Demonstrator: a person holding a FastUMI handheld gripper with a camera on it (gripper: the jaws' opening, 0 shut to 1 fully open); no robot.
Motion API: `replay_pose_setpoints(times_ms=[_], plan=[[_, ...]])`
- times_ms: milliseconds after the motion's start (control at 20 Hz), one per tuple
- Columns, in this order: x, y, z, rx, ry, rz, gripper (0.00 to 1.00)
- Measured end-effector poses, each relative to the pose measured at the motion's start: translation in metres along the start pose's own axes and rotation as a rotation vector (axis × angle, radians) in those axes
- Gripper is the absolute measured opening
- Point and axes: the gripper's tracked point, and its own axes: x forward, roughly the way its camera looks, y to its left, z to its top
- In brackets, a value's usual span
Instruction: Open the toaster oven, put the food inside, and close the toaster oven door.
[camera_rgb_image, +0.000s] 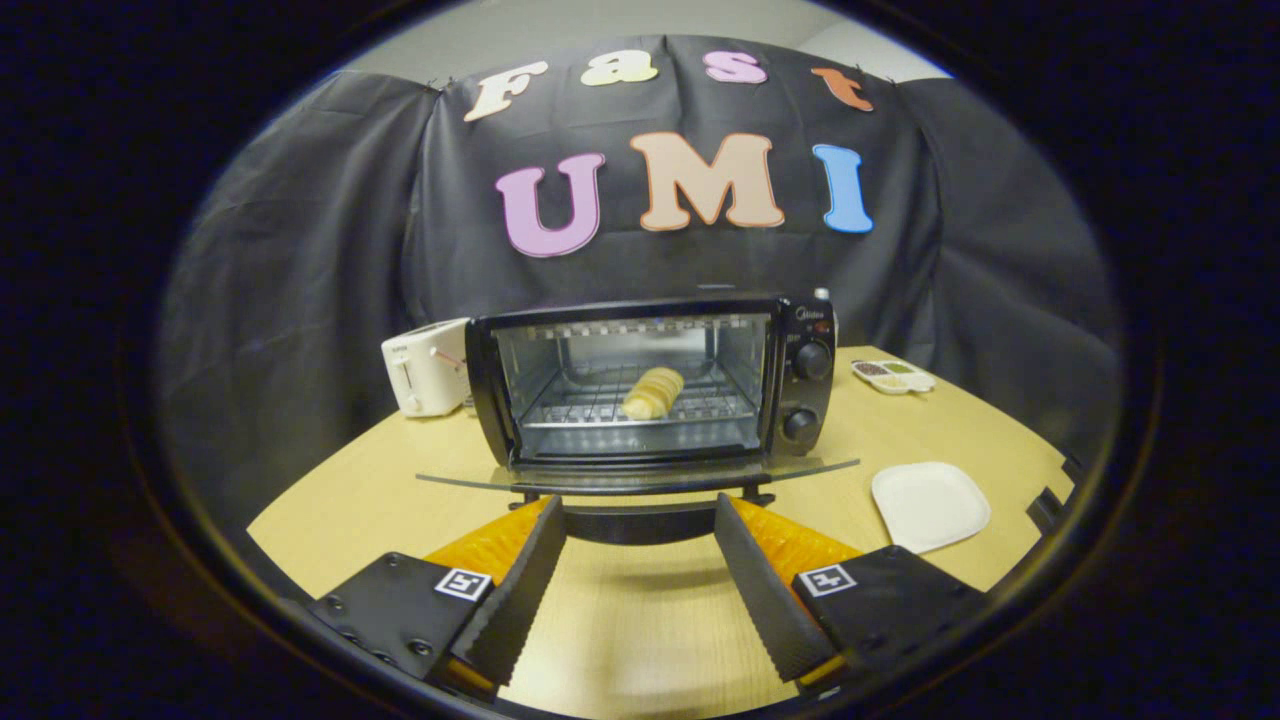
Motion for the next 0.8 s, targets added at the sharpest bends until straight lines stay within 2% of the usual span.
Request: replay_pose_setpoints(times_ms=[300,800], plan=[[0.044,0.004,-0.002,-0.055,0.037,-0.011,0.97],[0.072,0.002,0.041,-0.018,-0.096,0.003,0.97]])
